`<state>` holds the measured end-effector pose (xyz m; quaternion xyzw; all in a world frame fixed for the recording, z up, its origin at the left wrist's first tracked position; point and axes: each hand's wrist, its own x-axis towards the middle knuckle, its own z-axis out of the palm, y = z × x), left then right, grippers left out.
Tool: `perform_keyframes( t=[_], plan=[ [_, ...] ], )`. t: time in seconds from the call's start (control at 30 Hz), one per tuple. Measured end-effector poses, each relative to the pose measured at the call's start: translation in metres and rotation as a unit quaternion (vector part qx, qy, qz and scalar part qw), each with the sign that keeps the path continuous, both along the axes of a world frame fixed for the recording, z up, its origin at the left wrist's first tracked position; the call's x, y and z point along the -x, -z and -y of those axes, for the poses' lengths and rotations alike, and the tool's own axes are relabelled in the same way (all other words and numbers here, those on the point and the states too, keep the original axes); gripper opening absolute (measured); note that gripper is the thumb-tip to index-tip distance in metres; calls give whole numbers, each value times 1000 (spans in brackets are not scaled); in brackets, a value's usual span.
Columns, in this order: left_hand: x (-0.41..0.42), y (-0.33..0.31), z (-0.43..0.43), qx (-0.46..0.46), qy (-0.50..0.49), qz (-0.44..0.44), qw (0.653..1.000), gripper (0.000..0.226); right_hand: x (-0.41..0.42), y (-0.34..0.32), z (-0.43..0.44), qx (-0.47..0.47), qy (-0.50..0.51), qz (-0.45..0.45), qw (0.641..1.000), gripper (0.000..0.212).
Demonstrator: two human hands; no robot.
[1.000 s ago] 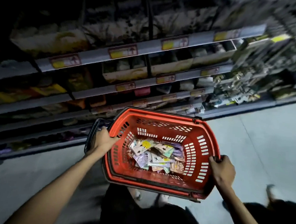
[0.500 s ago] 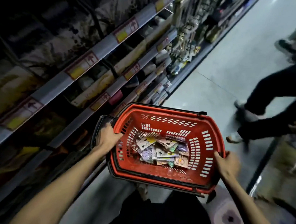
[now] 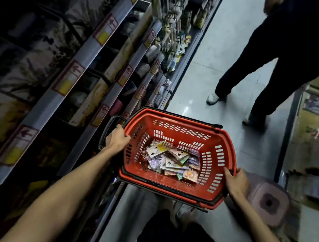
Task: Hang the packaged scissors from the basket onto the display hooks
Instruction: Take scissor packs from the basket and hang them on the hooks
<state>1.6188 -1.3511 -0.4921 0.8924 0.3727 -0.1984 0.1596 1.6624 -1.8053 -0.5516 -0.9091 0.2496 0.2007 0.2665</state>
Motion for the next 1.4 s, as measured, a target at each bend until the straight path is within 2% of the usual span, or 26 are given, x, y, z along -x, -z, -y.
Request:
perform_keyframes(
  t=[0.13,0.3,0.47,0.73,0.87,0.97,1.0,1.07,1.13,1.2,1.23,1.3,1.33,1.4],
  plan=[
    [9,12,-12,-15,-9,10,1000,47,15,0,-19,-20,12,-4,1000,39],
    [17,34,-18,-24,-47,50,997,60,13,-6,-38,-46,33,17,998,48],
    [24,54,-22,-12,-67,114,991,63,20,-9,-49,-57,19,5,998,37],
    [57,62,0,-59,-20,113,992,94,29,-18,-51,-79,16,-6,997,33],
    [93,54,26,-94,-72,163,979,90,30,-5,-43,-108,49,-47,992,38],
    [121,45,54,-111,-161,199,960,91,30,44,-14,-168,109,-91,975,41],
    [126,38,65,-78,-231,207,947,94,28,44,-15,-178,119,-97,972,39],
    [140,49,80,48,-411,207,886,99,22,16,-33,-195,140,-106,965,26],
    [149,67,82,194,-527,219,797,105,15,-9,-52,-209,151,-113,960,27],
    [151,78,80,303,-594,239,706,107,9,-10,-58,-212,151,-109,959,32],
    [150,83,79,330,-601,243,686,97,8,-10,-61,-211,155,-111,959,33],
    [137,70,81,348,-599,256,674,61,7,-10,-66,-217,161,-116,956,32],
    [130,67,81,345,-610,268,661,51,8,-9,-68,-220,163,-122,954,31],
    [126,74,72,328,-636,285,637,48,10,-8,-74,-223,166,-130,952,32]
  ],
)
